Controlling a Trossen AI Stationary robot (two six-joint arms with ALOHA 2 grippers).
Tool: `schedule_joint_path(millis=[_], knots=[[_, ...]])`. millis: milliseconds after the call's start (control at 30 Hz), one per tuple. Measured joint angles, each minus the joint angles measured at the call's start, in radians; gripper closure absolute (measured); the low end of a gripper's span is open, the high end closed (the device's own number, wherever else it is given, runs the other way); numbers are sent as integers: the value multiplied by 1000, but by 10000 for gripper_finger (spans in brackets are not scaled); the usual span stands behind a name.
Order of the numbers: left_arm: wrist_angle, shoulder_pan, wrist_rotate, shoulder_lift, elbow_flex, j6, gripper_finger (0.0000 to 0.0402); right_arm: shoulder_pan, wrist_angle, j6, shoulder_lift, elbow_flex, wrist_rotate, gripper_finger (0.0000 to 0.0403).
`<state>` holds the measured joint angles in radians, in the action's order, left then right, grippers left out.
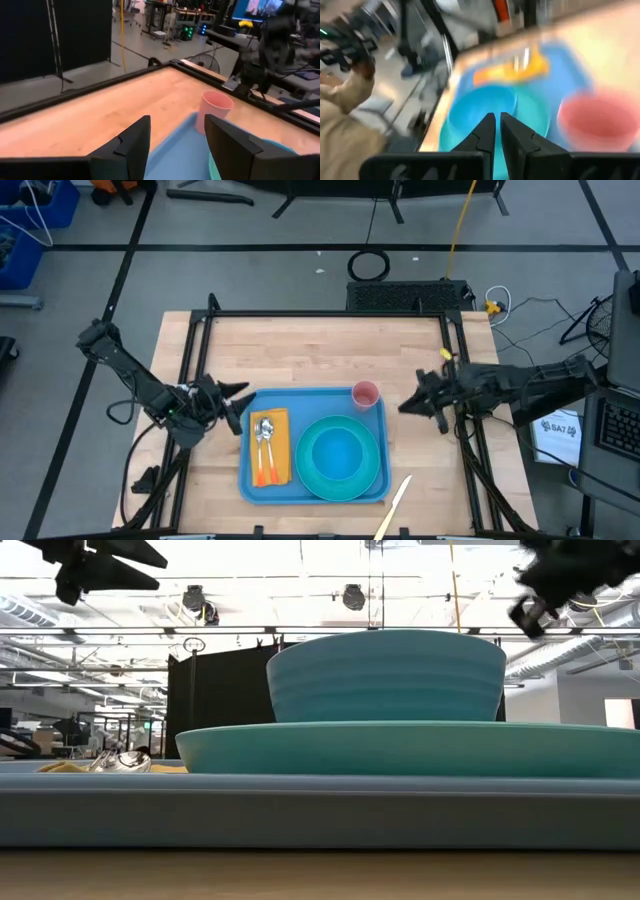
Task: Set up tray
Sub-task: Put the yellow table knife on the yellow napkin to the right of the orange spoon
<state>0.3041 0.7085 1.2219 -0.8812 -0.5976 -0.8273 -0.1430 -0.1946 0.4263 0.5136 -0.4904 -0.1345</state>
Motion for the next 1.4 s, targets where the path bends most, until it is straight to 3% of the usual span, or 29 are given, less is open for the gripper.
schedule_joint_path(millis=[200, 367, 567, 867, 1033, 1400], knots=[[25, -32, -9, 55, 0, 82, 211, -215, -86, 241, 233, 0, 16, 393], [84, -51, 0, 93, 0, 89, 210, -427, 36, 382, 431, -40, 165, 402], [120, -55, 20, 140, 0, 115, 211, -600, 64, 626, 672, -129, 243, 403], [115, -55, 2, 158, 0, 168, 210, -673, 95, 822, 918, -211, 211, 403], [115, -55, -12, 158, 0, 170, 210, -684, 181, 846, 973, -219, 210, 403], [120, -55, -26, 158, 0, 179, 210, -684, 161, 903, 1016, -219, 161, 403]])
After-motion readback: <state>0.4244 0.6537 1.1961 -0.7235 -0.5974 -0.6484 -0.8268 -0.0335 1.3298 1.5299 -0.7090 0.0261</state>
